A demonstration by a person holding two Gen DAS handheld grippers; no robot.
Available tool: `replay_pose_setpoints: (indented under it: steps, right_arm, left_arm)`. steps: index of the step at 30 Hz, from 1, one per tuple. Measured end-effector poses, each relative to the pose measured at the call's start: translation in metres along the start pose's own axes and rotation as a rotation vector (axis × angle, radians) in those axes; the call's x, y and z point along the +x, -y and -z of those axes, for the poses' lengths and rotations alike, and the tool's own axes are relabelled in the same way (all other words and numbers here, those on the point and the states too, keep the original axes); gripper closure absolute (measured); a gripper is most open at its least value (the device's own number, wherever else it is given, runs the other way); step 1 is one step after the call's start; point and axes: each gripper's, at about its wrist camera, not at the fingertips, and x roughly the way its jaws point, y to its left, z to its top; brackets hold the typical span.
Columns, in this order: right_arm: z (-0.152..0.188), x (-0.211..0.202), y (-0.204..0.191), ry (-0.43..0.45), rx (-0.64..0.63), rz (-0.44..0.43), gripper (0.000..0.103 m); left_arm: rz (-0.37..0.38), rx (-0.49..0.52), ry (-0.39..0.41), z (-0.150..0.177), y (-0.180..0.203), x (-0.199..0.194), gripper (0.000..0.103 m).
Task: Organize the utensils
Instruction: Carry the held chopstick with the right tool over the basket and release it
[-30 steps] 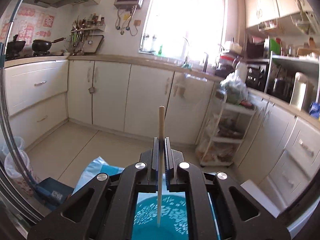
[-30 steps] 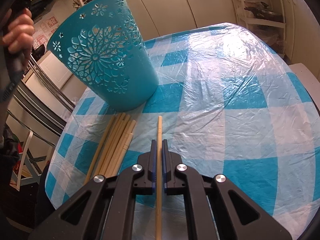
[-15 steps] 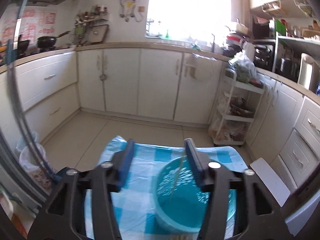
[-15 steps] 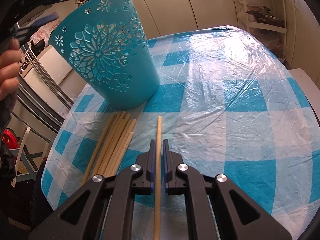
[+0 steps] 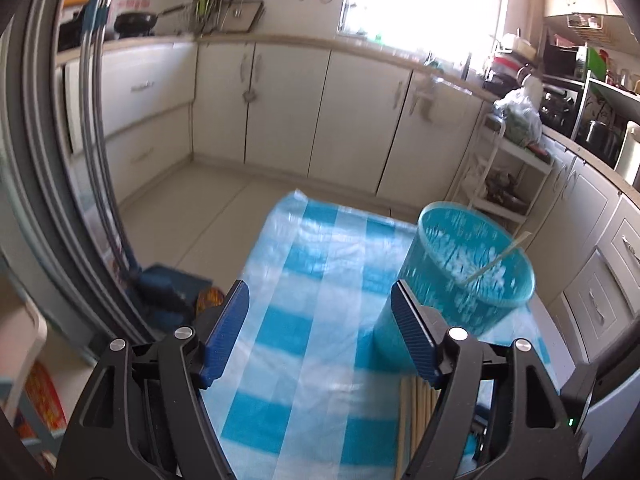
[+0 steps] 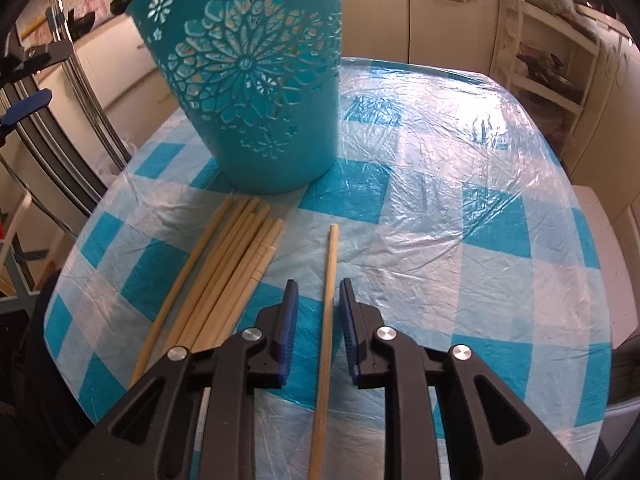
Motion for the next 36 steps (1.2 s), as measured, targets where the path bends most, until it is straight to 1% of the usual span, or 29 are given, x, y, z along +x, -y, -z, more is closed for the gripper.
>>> replay_pose_setpoints:
  steps: [3, 4, 5, 8, 12, 14, 17, 19, 22, 24, 27, 29, 31, 33, 36]
  right_arm:
    - [-0.003, 0.001, -0.008, -0.010, -0.062, 0.035, 0.091]
    - [-0.003, 0.001, -0.008, -0.012, -0.061, 0.050, 0.097]
    - [-0.004, 0.000, -0.007, -0.016, -0.054, 0.050, 0.098]
    - [0.000, -0.008, 0.004, -0.003, 0.025, 0.003, 0.098]
    - [0.009, -0.028, 0.021, 0.049, 0.147, -0.108, 0.098]
    - [0.011, -0.046, 0.029, 0.106, 0.211, -0.194, 0.098]
    - [0.005, -0.075, 0.035, 0.203, 0.257, -0.281, 0.098]
    - [-0.006, -0.099, 0.037, 0.281, 0.284, -0.343, 0.098]
    - [-0.032, -0.132, 0.033, 0.405, 0.295, -0.409, 0.098]
    - [-0.056, -0.150, 0.029, 0.494, 0.293, -0.444, 0.098]
    - [-0.092, -0.170, 0.020, 0.618, 0.283, -0.463, 0.097]
    - [-0.115, -0.174, 0.015, 0.679, 0.290, -0.459, 0.097]
    - [-0.134, -0.172, 0.012, 0.735, 0.309, -0.419, 0.097]
    - [-0.155, -0.160, 0.010, 0.781, 0.335, -0.375, 0.097]
    - [-0.172, -0.136, 0.006, 0.800, 0.348, -0.280, 0.097]
  left_arm:
    - [0.002, -0.005, -0.035, 0.015, -0.007, 0.003, 0.033]
    - [0.000, -0.002, -0.046, 0.020, -0.008, 0.003, 0.033]
    - [-0.001, -0.002, -0.053, 0.024, -0.008, 0.004, 0.033]
    - [-0.004, -0.003, -0.076, 0.035, -0.013, 0.005, 0.033]
    - [-0.014, -0.009, -0.114, 0.047, -0.019, 0.009, 0.031]
    - [-0.018, -0.018, -0.138, 0.052, -0.024, 0.013, 0.031]
    - [-0.020, -0.024, -0.157, 0.059, -0.027, 0.015, 0.031]
    - [-0.020, -0.021, -0.162, 0.062, -0.026, 0.014, 0.031]
    - [-0.015, -0.017, -0.162, 0.064, -0.023, 0.011, 0.031]
    - [-0.011, -0.012, -0.157, 0.065, -0.020, 0.007, 0.031]
    - [-0.003, 0.000, -0.148, 0.066, -0.015, 0.001, 0.030]
    - [0.002, 0.003, -0.146, 0.067, -0.013, -0.002, 0.030]
    - [0.007, 0.000, -0.146, 0.068, -0.012, -0.003, 0.029]
    - [0.014, -0.007, -0.152, 0.070, -0.012, -0.003, 0.029]
    - [0.022, -0.016, -0.159, 0.071, -0.013, -0.002, 0.029]
